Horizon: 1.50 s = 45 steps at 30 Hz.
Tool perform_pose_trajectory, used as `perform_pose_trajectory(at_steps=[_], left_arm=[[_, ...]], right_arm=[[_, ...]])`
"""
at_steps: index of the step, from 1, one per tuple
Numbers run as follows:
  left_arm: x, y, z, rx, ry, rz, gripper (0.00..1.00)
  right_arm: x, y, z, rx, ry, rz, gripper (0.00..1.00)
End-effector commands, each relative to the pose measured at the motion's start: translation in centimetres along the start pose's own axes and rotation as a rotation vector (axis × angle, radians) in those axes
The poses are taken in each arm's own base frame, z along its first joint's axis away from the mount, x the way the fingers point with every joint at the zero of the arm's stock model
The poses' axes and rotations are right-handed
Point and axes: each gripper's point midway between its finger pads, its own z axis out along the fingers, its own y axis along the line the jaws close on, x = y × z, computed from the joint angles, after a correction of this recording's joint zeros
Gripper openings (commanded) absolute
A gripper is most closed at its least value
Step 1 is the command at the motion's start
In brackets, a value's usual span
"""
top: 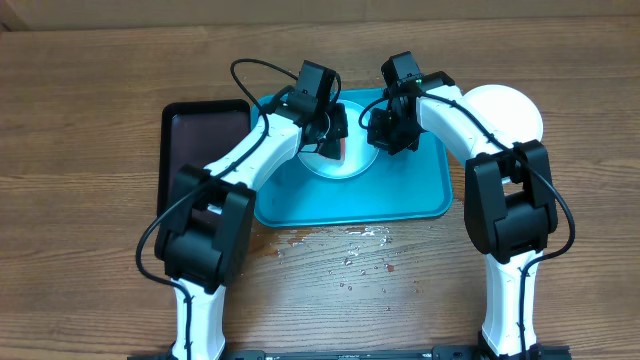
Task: Clean dirty plates on tray and stack at the side
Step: 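Scrub the light-blue plate with the sponge while the right gripper pins its rim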
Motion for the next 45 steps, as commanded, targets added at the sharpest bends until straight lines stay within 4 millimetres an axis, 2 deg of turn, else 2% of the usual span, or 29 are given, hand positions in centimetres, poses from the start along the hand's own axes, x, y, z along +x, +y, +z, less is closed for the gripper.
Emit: perform_pose_trajectory(at_steps=[1, 8, 15, 18, 21, 26, 29, 45], left_arm=[[0.0, -0.2, 1.3, 0.027, 0.016, -0.056, 0.04], [0.6, 1.7, 2.4, -0.059, 0.016, -0.119, 0.04], [1.9, 6.4, 1.4, -0.303, 0.034, -0.109, 0.04], [1.5, 7.3, 0.8, -0.364, 0.022, -0.084, 0.04], [0.0, 7.7, -0.4, -0.426, -0.019, -0.061, 0.04], [-3.4, 6.9, -2.3, -0.466, -0.094, 0.017, 0.04], [-4.1, 6.1, -2.4, -0.438, -0.106, 0.035, 0.04], [-1.5, 1.5, -0.1, -0.170, 0.022, 0.074, 0.04]], right_arm=[[0.7, 0.0, 0.7, 0.015, 0.018, 0.004, 0.04], [1.3, 0.9, 1.0, 0.018, 0.024, -0.045, 0.04], [1.3, 0.9, 1.0, 0.028, 0.020, -0.051, 0.04], [1.3, 0.8, 1.0, 0.036, 0.018, -0.051, 0.04], [1.3, 0.8, 1.0, 0.037, 0.019, -0.050, 0.04], [1.3, 0.8, 1.0, 0.037, 0.019, -0.051, 0.04], [1.3, 0.8, 1.0, 0.037, 0.019, -0.051, 0.04], [1.3, 0.8, 1.0, 0.036, 0.019, -0.051, 0.04]])
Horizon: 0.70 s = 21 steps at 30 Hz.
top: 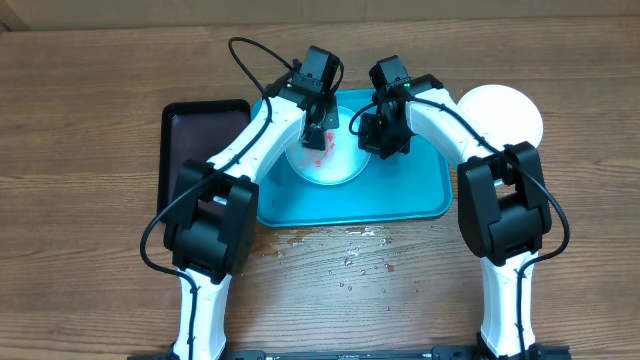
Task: Clean dirty plates on tray and stack at the side
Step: 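Scrub the light-blue plate with the sponge while the right gripper pins its rim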
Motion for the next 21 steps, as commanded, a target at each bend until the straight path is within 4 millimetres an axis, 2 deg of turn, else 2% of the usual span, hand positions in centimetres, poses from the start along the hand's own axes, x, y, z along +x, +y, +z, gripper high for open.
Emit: perform_pose_trajectory(at_steps=[1, 8, 13, 21], left_arm=[[1.2, -1.8, 1.0, 0.092, 0.050, 0.032, 0.04], [3.6, -2.0, 3.7, 0.112, 0.135, 0.033, 0.04], [3.8, -1.9, 4.4, 0.111, 0.136, 0.034, 0.04], [5.0, -3.7, 4.5, 0.185, 0.173, 0.110, 0.04]], right_arm=[[0.2, -0.7, 0.6, 0.032, 0.005, -0.002, 0.04], [0.2, -0.7, 0.6, 0.032, 0.005, -0.002, 0.04], [0.1, -0.7, 0.6, 0.032, 0.004, -0.002, 0.04], [0.2, -0.7, 0.6, 0.032, 0.005, -0.002, 0.04]])
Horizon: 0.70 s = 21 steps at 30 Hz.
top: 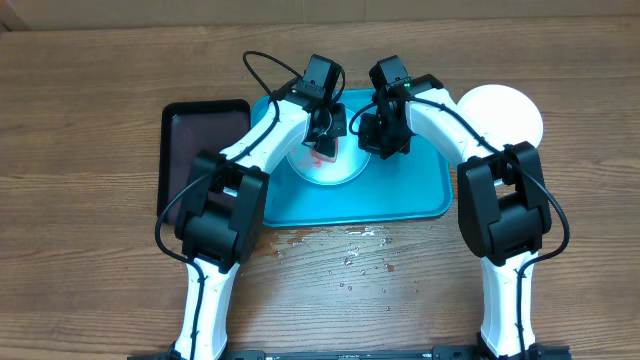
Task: Clean dirty plates on tray and stack at the side
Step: 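Scrub the light-blue plate with the sponge while the right gripper pins its rim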
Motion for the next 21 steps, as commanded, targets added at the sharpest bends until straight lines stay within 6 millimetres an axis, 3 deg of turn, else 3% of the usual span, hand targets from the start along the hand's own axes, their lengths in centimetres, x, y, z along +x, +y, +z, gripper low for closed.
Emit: perform_pose_trajectory(at_steps=[1, 8, 11, 16, 21], left_arm=[[2.5, -1.5, 1.4, 0.052, 0.082, 0.097, 0.04], [5.4, -0.2, 1.0, 0.002, 0.204, 0.226, 0.04], [6.0, 2.0, 0.5, -0.114, 0.233, 0.245, 0.04], [5.2, 5.6, -0.3, -0.330, 0.197, 0.222, 0.04], [3.4, 7.2, -0.8, -0.448, 0.100, 0.161, 0.04]], right_arm=[[0.1, -0.7, 0.6, 0.031, 0.003, -0.002, 0.04], [0.1, -0.7, 0.6, 0.031, 0.003, -0.002, 0.04], [0.1, -0.7, 0.6, 0.032, 0.003, -0.002, 0.04], [0.1, -0.7, 0.6, 0.031, 0.003, -0.002, 0.04], [0.1, -0.7, 0.6, 0.032, 0.004, -0.002, 0.04]])
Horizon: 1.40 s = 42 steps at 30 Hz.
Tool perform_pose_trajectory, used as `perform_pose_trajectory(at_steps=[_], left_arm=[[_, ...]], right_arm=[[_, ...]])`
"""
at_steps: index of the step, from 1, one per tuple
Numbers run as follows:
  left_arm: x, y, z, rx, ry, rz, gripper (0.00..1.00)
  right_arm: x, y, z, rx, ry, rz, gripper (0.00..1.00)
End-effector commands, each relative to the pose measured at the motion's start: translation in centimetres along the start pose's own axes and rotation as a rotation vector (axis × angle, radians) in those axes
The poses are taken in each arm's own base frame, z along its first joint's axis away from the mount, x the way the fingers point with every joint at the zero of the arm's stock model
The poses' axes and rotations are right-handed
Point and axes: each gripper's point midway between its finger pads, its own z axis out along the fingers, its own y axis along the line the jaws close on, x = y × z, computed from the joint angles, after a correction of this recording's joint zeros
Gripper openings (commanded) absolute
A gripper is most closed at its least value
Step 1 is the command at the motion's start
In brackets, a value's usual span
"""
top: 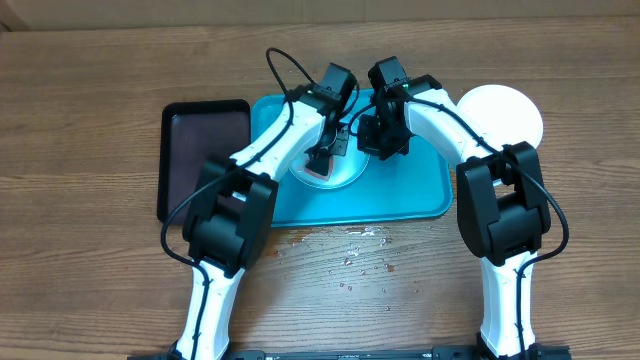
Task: Clean dirty plates on tray and stack at the side
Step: 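Scrub the light-blue plate with the sponge while the right gripper pins its rim, then keep scrubbing the plate's red smear with the left gripper's sponge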
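Observation:
A pale glass plate (pixel 347 174) lies on the blue tray (pixel 405 195), toward its back left. My left gripper (pixel 322 163) is over the middle of the plate, shut on a small red sponge (pixel 316 172) that presses on the plate. My right gripper (pixel 372 140) is at the plate's right rim and appears shut on it; the wrist hides its fingertips. A white plate (pixel 508 110) rests on the table to the right of the tray.
A dark brown empty tray (pixel 195 150) lies left of the blue one. Water drops and red specks (pixel 352 250) spot the wooden table in front of the blue tray. Both arms reach in from the near edge.
My left gripper with the sponge has shifted a little toward the near side of the plate, and its wrist has swung to the right. The right gripper and the plate have stayed put.
At first the sponge was on the plate's middle, with the right gripper at its right rim. Then plate and right gripper sat slightly further left and the sponge was at the plate's back left. It then returned to the middle, and now it is nearer the front.

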Motion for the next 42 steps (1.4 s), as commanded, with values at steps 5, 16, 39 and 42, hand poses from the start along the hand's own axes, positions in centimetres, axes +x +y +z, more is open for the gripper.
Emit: perform_pose_trajectory(at_steps=[5, 16, 39, 42], left_arm=[[-1.2, 5.2, 1.6, -0.250, -0.086, -0.114, 0.04], [-3.2, 4.1, 2.0, -0.105, -0.134, -0.176, 0.04], [2.5, -3.3, 1.8, 0.259, 0.099, 0.204, 0.04], [3.8, -2.5, 1.7, 0.241, 0.155, 0.209, 0.04]], right_arm=[[-0.1, -1.0, 0.6, 0.040, -0.005, 0.008, 0.04], [0.0, -1.3, 0.5, 0.058, -0.003, 0.009, 0.04], [-0.1, -1.3, 0.5, 0.056, -0.007, 0.009, 0.04], [-0.1, -1.2, 0.5, 0.056, -0.007, 0.008, 0.04]])
